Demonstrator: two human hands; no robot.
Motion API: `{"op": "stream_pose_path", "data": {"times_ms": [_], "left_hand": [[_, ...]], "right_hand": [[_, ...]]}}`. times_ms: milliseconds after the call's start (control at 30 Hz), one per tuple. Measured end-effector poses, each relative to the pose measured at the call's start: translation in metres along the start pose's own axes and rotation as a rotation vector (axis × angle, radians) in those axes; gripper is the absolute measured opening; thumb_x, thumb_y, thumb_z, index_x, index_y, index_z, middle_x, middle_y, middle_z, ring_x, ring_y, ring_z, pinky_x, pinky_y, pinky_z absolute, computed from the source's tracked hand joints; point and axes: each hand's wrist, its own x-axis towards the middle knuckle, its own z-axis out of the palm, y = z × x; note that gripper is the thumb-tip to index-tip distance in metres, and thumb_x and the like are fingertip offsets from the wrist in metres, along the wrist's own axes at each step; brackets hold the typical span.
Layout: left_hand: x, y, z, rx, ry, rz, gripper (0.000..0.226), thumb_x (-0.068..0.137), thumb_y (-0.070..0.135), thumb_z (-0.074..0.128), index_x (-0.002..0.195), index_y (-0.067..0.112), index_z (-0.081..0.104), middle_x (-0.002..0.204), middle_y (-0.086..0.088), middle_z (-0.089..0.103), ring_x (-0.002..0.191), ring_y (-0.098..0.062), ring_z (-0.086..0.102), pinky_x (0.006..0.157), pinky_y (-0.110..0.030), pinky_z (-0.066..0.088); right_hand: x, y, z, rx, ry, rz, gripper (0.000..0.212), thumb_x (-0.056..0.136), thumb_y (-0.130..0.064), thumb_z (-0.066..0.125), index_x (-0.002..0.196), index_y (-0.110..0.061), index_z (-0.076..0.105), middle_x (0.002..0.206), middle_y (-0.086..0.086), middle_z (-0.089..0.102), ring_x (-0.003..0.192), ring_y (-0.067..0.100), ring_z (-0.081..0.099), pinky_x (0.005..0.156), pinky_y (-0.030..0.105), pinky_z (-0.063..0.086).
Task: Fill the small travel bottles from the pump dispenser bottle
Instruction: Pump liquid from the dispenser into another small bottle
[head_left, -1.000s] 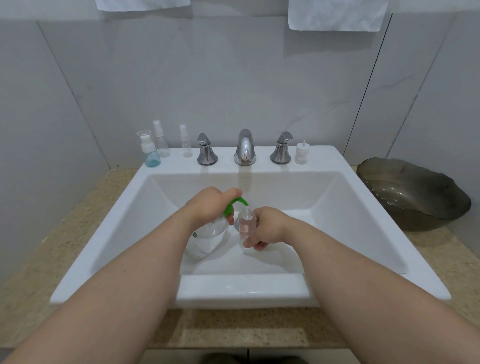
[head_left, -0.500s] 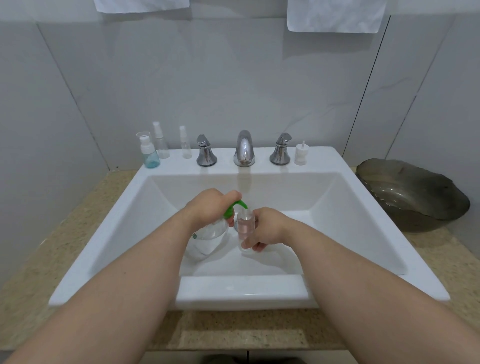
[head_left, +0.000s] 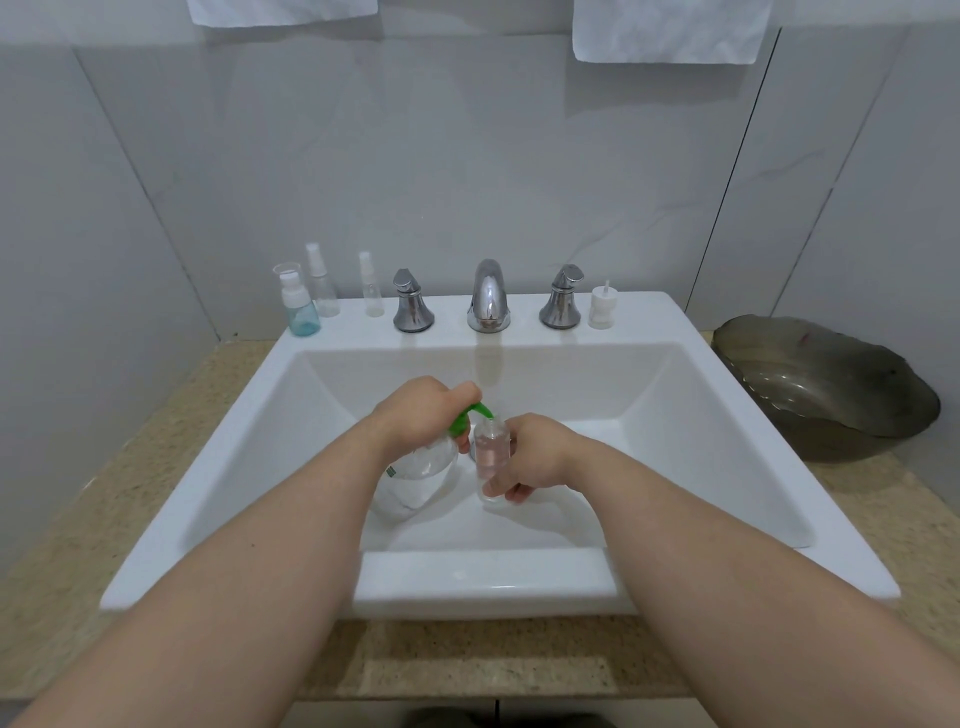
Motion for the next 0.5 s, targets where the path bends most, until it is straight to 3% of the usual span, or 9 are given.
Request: {"op": "stream_pose_path", "data": {"times_ms": [133,267,367,500], "left_hand": [[-0.001,0.0017,0.0003,0.0,0.004,-0.01,0.064,0.083,0.054,0.042,0.068,0.002,0.075,0.072,0.0,0.077,0.067,-0.021,0.05,0.074,-0.037,0.045],[-0.0006,-0.0003,0.0005,-0.036,0.016,-0.032,0.069,0.076,0.069,0.04,0.059,0.01,0.073,0.075,-0.002,0.078,0.071,-0.022,0.054,0.091,-0.047,0.05],[0.0011,-0.0035,0.0002,-0.055,0.028,-0.039,0.082,0.071,0.083,0.04,0.061,0.009,0.074,0.08,-0.007,0.078,0.071,-0.023,0.055,0.093,-0.049,0.051],[0.0007,-0.0031,0.0002,-0.068,0.024,-0.034,0.079,0.072,0.082,0.042,0.06,0.011,0.074,0.078,-0.005,0.078,0.071,-0.022,0.055,0.093,-0.05,0.05]], "right_hand": [[0.0001,0.0001,0.0007,0.006,-0.002,0.001,0.034,0.074,-0.003,0.087,0.099,-0.011,0.066,0.088,0.008,0.071,0.065,0.022,0.072,0.079,0.043,0.065],[0.0009,0.0009,0.0001,0.005,-0.005,0.003,0.033,0.074,-0.004,0.087,0.098,-0.012,0.067,0.088,0.008,0.072,0.067,0.022,0.072,0.08,0.043,0.064],[0.0009,0.0011,-0.0002,0.005,-0.006,0.008,0.035,0.074,-0.004,0.087,0.103,-0.01,0.067,0.093,0.012,0.073,0.068,0.023,0.073,0.081,0.043,0.064],[0.0019,0.0009,-0.0002,0.013,-0.003,0.007,0.036,0.074,-0.004,0.087,0.105,-0.008,0.067,0.102,0.02,0.074,0.069,0.025,0.073,0.081,0.045,0.064]]}}
